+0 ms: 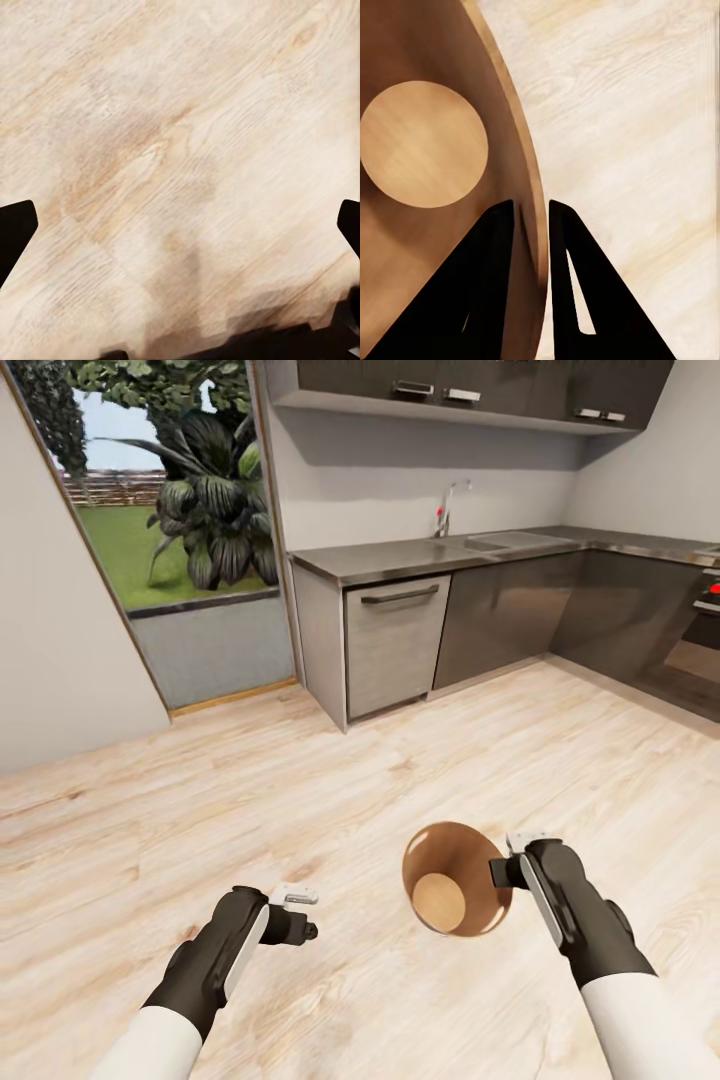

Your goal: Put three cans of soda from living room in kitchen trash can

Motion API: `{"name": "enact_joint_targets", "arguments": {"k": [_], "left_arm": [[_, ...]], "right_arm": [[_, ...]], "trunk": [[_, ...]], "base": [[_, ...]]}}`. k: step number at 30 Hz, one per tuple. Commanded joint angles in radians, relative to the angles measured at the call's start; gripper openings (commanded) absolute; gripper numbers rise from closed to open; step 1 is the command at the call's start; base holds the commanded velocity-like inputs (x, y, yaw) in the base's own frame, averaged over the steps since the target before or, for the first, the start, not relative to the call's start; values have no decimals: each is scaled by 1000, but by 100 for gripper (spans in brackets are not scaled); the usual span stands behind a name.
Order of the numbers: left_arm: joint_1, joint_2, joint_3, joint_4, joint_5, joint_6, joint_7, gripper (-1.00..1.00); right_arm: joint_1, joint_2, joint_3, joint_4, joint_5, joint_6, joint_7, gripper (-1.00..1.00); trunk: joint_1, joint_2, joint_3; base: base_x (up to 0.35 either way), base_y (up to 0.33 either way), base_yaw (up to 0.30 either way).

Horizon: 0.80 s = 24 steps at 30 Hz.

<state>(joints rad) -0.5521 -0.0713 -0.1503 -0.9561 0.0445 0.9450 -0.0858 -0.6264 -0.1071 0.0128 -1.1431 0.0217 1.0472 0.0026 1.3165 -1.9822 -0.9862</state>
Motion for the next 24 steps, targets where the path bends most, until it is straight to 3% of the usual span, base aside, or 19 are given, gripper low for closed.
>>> {"name": "enact_joint_targets", "arguments": {"k": [1, 24], "left_arm": [[0, 0, 0, 0, 0, 0, 0, 100], [0, -8, 1, 3, 0, 0, 0, 100]], "right_arm": [[0, 0, 0, -5, -14, 0, 5, -100], [3, -2, 0, -14, -11, 0, 4, -100]], "trunk": [[-4, 7, 3], [-92, 168, 75]], "base": [[0, 0, 0], [0, 0, 0]]}}
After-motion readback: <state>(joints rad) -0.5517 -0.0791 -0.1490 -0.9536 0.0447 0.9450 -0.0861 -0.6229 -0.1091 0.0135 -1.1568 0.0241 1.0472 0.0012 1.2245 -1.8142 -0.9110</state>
